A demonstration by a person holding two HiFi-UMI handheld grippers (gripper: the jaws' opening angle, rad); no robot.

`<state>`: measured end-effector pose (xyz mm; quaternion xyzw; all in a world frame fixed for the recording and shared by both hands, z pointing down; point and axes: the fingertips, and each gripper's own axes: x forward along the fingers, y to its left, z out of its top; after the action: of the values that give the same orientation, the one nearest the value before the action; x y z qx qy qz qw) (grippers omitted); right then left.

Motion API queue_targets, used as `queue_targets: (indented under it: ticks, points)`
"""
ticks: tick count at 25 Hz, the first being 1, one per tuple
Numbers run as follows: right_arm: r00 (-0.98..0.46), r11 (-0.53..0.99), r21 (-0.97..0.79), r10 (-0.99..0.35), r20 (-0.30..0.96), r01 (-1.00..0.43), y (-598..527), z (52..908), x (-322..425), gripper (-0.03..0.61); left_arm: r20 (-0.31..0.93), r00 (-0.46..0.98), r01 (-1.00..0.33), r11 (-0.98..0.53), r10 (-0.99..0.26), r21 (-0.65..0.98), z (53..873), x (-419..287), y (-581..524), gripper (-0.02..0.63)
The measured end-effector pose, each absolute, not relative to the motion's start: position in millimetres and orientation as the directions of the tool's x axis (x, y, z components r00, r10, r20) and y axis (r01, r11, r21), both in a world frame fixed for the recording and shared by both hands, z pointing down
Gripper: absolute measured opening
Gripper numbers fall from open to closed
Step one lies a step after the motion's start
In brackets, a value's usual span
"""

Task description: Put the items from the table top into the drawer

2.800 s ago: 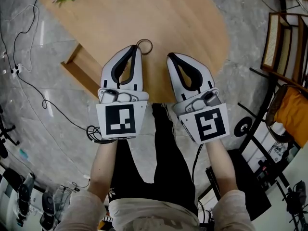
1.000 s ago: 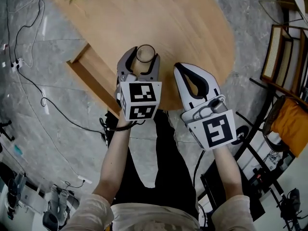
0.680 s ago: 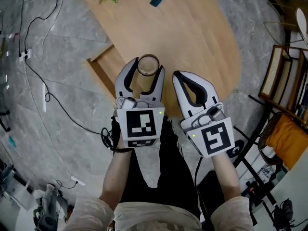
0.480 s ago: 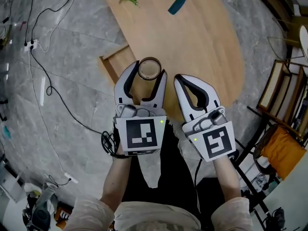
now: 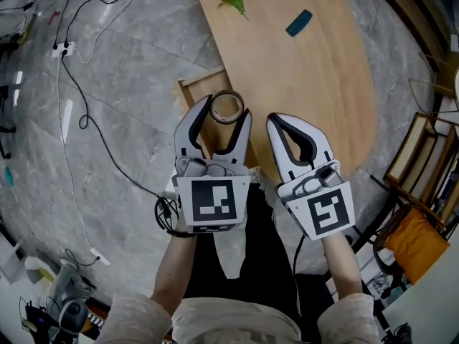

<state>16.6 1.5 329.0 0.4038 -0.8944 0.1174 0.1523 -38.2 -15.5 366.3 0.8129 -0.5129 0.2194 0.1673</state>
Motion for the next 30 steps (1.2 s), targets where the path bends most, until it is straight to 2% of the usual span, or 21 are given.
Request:
queue_targets:
  ticks: [7,14,23,30]
  points:
    - [-0.617,0.636,-0.102,-0.678,0.399,-0.765,10.2,343.1,21.8,0.005,0.652,0.346,-0.931,-0.335,-0.675,0.148,444.7,-49.7,13.3,0.261]
    - [-0.599,0.624,-0.123,-0.648,0.469,-0.771,31.0,375.7,39.7,0.005,0.806,0.268,-0.961,-0.085,-0.527,0.263,569.1,-46.8,84.8,0.261]
    - [-0.58,0.614,-0.136,-0.618,0.531,-0.778,49.9,400.4,66.9,0.006,0.939,0.171,-0.952,0.196,-0.3,0.236,654.5,-33.1,141.2,0.261]
    - [-0.571,0.604,-0.146,-0.608,0.551,-0.784,58.8,410.6,77.7,0.005,0.954,0.161,-0.941,0.252,-0.252,0.225,679.3,-30.0,149.9,0.261]
